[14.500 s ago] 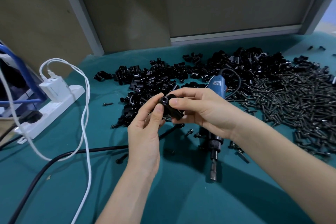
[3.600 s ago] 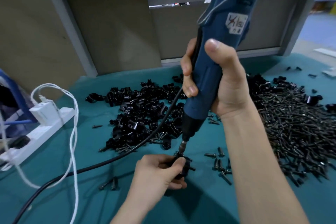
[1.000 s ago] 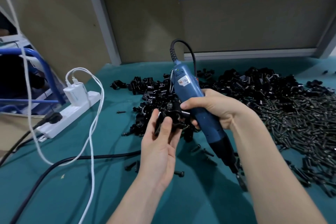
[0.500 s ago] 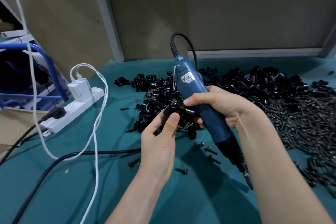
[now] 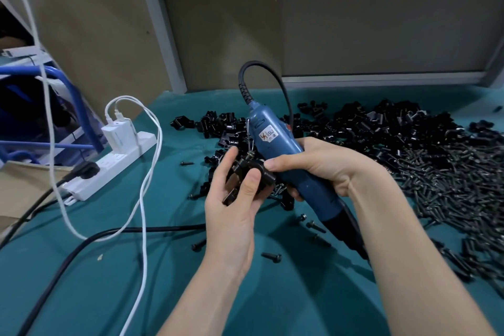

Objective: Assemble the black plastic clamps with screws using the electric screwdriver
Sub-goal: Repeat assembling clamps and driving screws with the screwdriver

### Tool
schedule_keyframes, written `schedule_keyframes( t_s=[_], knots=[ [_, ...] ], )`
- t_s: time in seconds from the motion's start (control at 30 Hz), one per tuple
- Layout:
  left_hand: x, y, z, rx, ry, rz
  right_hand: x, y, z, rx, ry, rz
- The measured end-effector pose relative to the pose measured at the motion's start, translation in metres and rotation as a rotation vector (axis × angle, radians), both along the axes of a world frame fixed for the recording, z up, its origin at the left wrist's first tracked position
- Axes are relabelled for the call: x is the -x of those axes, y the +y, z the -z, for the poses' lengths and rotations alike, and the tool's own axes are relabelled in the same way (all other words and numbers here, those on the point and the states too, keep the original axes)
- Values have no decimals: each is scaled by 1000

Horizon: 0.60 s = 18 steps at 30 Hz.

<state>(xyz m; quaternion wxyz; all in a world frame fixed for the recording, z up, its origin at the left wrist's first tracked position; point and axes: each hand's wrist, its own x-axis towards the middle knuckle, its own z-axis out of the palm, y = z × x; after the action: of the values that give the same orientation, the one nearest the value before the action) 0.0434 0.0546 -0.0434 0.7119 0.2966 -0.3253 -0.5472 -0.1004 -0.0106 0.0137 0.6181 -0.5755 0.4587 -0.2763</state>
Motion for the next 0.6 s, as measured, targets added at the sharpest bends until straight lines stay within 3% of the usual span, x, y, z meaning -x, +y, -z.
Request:
schedule_keyframes(
  t_s=[0.23, 0.47, 0.6],
  knots=[
    [2, -1, 5, -22, -80, 29, 11, 3, -11, 51, -91, 131],
    [7, -2, 23, -117, -321, 113, 64, 11, -30, 277, -746, 586],
    [10, 2, 24, -134, -434, 147, 69, 5, -20, 263, -1144, 777]
  ],
)
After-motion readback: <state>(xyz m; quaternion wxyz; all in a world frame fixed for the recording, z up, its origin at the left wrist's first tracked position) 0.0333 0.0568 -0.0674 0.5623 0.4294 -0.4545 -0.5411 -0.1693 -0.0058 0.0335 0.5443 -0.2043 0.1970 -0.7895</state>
